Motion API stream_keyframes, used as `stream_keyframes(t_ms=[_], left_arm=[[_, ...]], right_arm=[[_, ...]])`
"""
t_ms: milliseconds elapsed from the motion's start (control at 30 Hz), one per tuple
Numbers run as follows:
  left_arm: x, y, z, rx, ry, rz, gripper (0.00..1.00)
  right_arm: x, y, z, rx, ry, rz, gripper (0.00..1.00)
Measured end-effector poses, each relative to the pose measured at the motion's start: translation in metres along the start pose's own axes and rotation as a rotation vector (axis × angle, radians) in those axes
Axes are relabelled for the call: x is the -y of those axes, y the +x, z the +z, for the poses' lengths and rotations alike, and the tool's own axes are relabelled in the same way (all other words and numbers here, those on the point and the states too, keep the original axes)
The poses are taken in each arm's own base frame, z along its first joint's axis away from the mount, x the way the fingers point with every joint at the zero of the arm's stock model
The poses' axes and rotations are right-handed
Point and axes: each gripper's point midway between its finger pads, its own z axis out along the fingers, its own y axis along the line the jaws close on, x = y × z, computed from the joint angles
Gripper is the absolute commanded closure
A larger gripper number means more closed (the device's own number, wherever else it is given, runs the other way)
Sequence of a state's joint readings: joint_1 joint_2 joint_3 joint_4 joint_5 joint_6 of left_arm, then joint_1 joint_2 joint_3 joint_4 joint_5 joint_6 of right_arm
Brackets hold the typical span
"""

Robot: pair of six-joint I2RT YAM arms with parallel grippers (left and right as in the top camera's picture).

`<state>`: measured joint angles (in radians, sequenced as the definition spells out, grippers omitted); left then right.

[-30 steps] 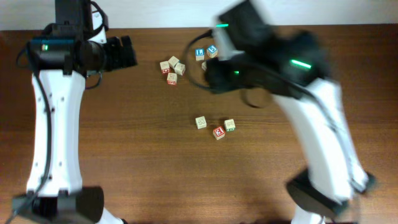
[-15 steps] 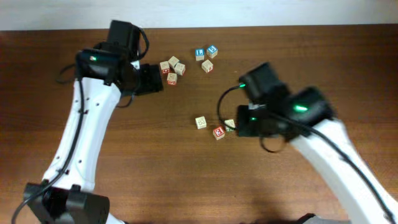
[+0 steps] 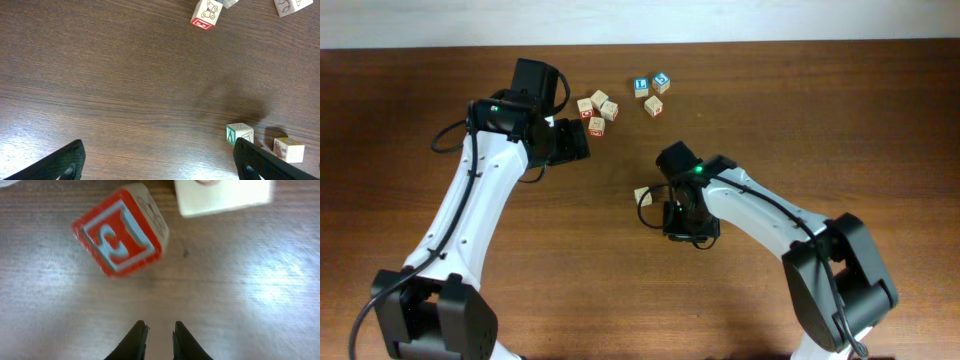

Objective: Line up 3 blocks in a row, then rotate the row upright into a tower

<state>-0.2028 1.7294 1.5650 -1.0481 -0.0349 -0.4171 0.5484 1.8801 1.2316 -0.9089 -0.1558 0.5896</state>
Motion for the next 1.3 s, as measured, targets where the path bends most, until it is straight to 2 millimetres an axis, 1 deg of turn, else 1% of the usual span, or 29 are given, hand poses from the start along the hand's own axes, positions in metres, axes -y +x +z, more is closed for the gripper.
stream_keyframes(t_ms=[67,167,300,467,733,767,833,867,933,967,1000,1033,1100,1133,1167,1200,1267,1300], left_arm=[[0.001,-0.001,0.001,0.003,0.001,0.0,0.06],[0.0,0.0,0.003,-0.006,-0.003,0.0,0.05],[-0.001,0.002,0.005,-0.015,-0.007,0.001,0.04],[0.0,0.001,0.005,-0.014,-0.006,0.001,0.04],[0.0,0.001,0.005,-0.012,-0.005,0.001,0.03],[0.0,0.001,0.006,-0.012,-0.006,0.001,0.03],[0.0,0.0,0.005,-0.008,-0.004,0.001,0.02],[0.001,-0.001,0.006,-0.006,-0.002,0.001,0.02],[0.0,-0.001,0.006,-0.005,-0.003,0.001,0.03],[0.0,0.0,0.006,-0.006,-0.003,0.001,0.03],[0.0,0.0,0.006,-0.006,-0.003,0.001,0.02],[0.0,0.0,0.006,-0.007,-0.003,0.001,0.02],[0.0,0.0,0.007,-0.008,-0.004,0.001,0.02],[0.0,0.0,0.007,-0.008,-0.004,0.001,0.01],[0.0,0.0,0.007,-0.008,-0.004,0.001,0.01],[0.0,0.0,0.007,-0.009,-0.004,0.001,0.01],[0.0,0.0,0.007,-0.009,-0.005,0.001,0.01],[0.0,0.0,0.007,-0.009,-0.004,0.001,0.01]], right_arm=[[-0.003,-0.005,0.004,0.015,-0.012,-0.014,0.8],[-0.013,-0.019,0.004,0.072,-0.05,-0.063,0.8],[-0.018,-0.026,0.003,0.103,-0.066,-0.101,0.8],[-0.028,-0.043,0.0,0.176,-0.101,-0.177,0.8],[-0.047,-0.068,-0.008,0.294,-0.163,-0.22,0.8],[-0.048,-0.069,-0.009,0.299,-0.165,-0.222,0.81],[-0.049,-0.07,-0.009,0.304,-0.168,-0.225,0.86],[-0.048,-0.069,-0.009,0.3,-0.167,-0.231,0.86],[-0.045,-0.061,-0.01,0.256,-0.15,-0.226,0.86],[-0.043,-0.058,-0.014,0.232,-0.143,-0.22,0.86],[-0.043,-0.057,-0.022,0.212,-0.135,-0.208,0.86],[-0.045,-0.061,-0.034,0.213,-0.133,-0.195,0.86],[-0.035,-0.067,-0.06,0.204,-0.1,-0.132,0.86],[-0.024,-0.074,-0.071,0.214,-0.084,-0.083,0.86],[-0.014,-0.076,-0.074,0.204,-0.066,-0.054,0.86],[0.001,-0.073,-0.074,0.177,-0.039,-0.012,0.87],[0.024,-0.066,-0.068,0.127,0.001,0.044,0.87],[0.035,-0.061,-0.062,0.102,0.019,0.064,0.87]])
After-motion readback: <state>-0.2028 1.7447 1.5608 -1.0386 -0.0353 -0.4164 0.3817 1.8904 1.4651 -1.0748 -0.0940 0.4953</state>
